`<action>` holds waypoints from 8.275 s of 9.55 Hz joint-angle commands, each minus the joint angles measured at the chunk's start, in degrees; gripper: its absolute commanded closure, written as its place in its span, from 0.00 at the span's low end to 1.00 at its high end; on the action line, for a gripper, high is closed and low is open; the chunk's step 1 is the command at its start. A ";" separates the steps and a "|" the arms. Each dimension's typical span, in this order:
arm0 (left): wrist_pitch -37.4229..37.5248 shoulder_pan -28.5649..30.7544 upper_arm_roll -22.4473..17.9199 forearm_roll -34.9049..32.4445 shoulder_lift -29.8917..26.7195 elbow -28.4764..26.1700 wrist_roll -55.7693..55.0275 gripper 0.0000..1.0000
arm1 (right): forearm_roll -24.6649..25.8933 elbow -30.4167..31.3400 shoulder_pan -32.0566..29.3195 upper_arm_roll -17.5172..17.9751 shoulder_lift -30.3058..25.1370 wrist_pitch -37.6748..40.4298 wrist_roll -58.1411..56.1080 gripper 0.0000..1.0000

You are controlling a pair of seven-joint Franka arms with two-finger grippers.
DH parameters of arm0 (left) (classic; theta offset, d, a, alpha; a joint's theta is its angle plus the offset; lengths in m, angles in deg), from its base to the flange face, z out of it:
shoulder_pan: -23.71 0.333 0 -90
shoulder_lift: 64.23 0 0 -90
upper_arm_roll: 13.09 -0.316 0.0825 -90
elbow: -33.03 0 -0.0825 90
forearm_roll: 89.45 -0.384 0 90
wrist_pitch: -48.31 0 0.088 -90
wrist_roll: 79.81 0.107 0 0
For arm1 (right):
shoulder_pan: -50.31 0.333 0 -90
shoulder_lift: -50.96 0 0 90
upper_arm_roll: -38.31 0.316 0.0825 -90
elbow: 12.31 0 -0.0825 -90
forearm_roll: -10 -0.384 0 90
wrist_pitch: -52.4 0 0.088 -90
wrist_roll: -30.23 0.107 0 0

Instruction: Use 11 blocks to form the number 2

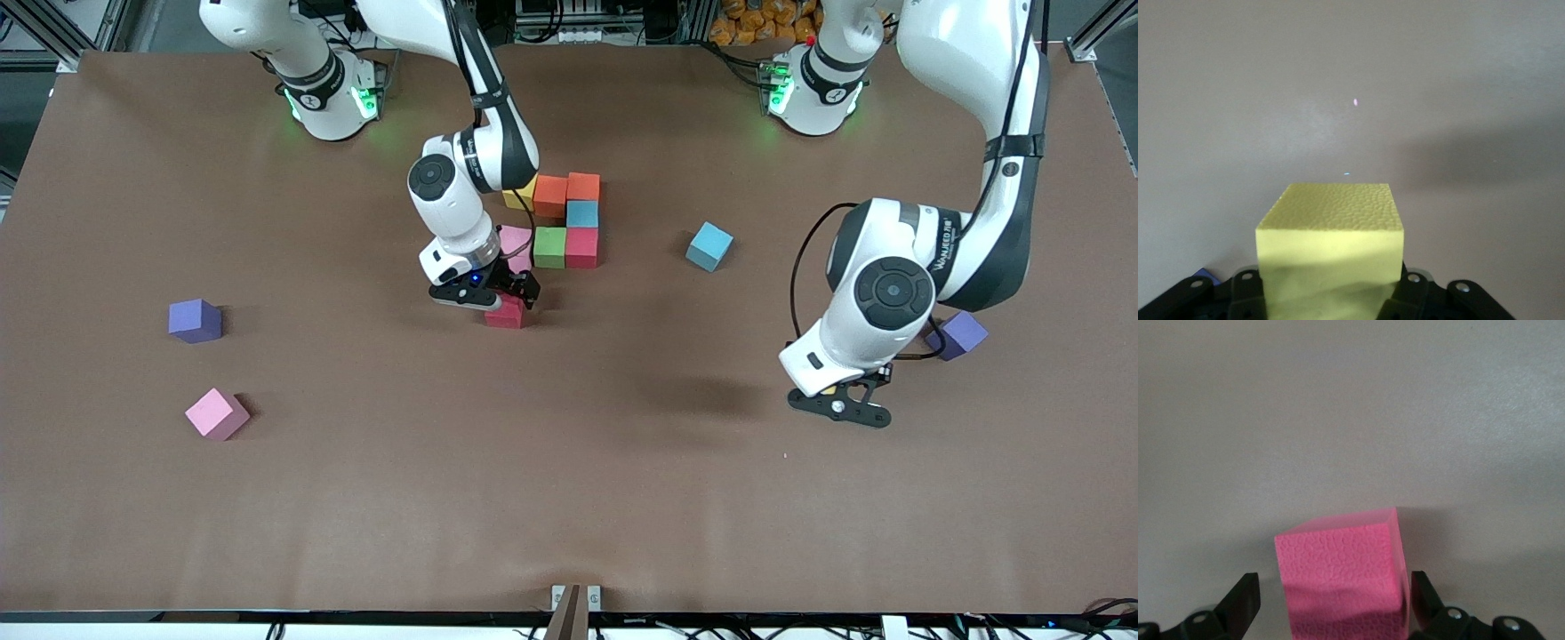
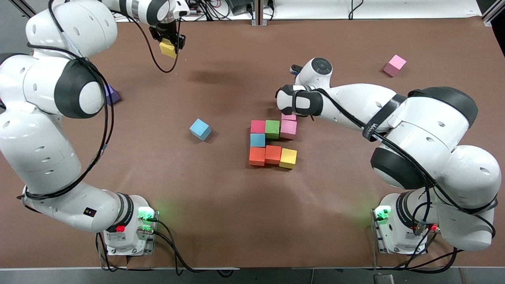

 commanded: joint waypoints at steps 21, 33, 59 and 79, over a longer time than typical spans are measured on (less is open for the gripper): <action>-0.80 -22.14 7.01 3.73 13.83 10.22 40.73 1.00 | 13.67 -6.20 -45.87 -4.27 -4.95 17.60 -91.89 0.00; 1.65 -4.40 6.57 2.94 5.75 9.70 41.08 1.00 | 14.37 -20.98 -65.31 8.39 5.60 17.33 -107.15 0.00; 10.70 3.96 5.78 2.06 -0.84 9.43 40.82 1.00 | 24.91 -39.98 -53.56 19.82 5.97 43.34 -75.72 0.97; 16.86 5.90 5.69 -0.49 -3.75 9.08 40.99 1.00 | 32.83 -14.22 -18.74 17.35 -2.92 13.21 -76.31 0.95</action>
